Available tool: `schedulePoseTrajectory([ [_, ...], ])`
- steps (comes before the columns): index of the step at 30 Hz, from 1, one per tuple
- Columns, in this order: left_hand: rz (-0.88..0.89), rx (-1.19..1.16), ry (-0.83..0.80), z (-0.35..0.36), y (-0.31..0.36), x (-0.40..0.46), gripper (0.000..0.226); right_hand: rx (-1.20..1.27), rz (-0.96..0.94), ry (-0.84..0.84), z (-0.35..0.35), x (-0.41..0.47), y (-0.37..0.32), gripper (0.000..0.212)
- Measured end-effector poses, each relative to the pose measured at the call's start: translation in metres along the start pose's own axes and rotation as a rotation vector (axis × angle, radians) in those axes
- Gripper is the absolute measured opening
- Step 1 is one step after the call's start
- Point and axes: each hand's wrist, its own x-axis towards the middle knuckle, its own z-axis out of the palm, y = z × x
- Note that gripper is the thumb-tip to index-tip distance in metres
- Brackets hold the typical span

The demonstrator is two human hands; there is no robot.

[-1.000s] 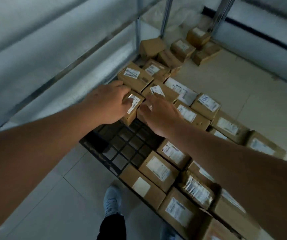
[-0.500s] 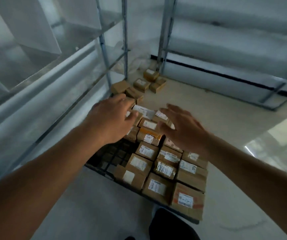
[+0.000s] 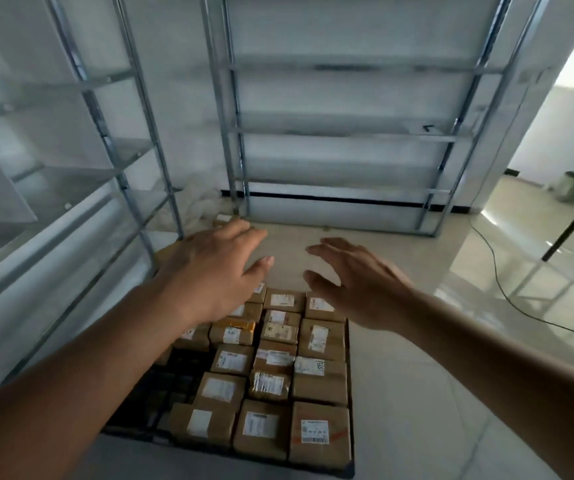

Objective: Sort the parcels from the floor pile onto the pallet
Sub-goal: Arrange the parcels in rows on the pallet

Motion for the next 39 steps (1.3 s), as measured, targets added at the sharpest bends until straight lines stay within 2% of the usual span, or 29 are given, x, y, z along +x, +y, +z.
schedulePoseTrajectory([
  [10,0.042,-0.033,0.063,-0.001,0.197,0.087,0.067,-0.161,-0.044,0.078,-0.107,-0.047,0.165,0.068],
  [15,0.042,-0.005,0.054,-0.003,0.245,0.14,0.07,-0.177,-0.035,0.084,-0.149,-0.039,0.232,0.071],
  [20,0.07,0.053,0.089,-0.001,0.257,0.213,0.071,-0.164,-0.034,0.118,-0.176,0.006,0.279,0.072],
  [27,0.053,0.017,0.085,0.017,0.239,0.346,0.073,-0.182,-0.036,0.102,-0.188,0.109,0.338,0.07],
  [35,-0.032,-0.025,-0.06,0.049,0.214,0.488,0.071,-0.108,-0.029,0.016,-0.181,0.249,0.415,0.068],
  [39,-0.116,-0.02,-0.103,0.065,0.197,0.549,0.073,-0.111,-0.102,-0.035,-0.176,0.317,0.449,0.068],
])
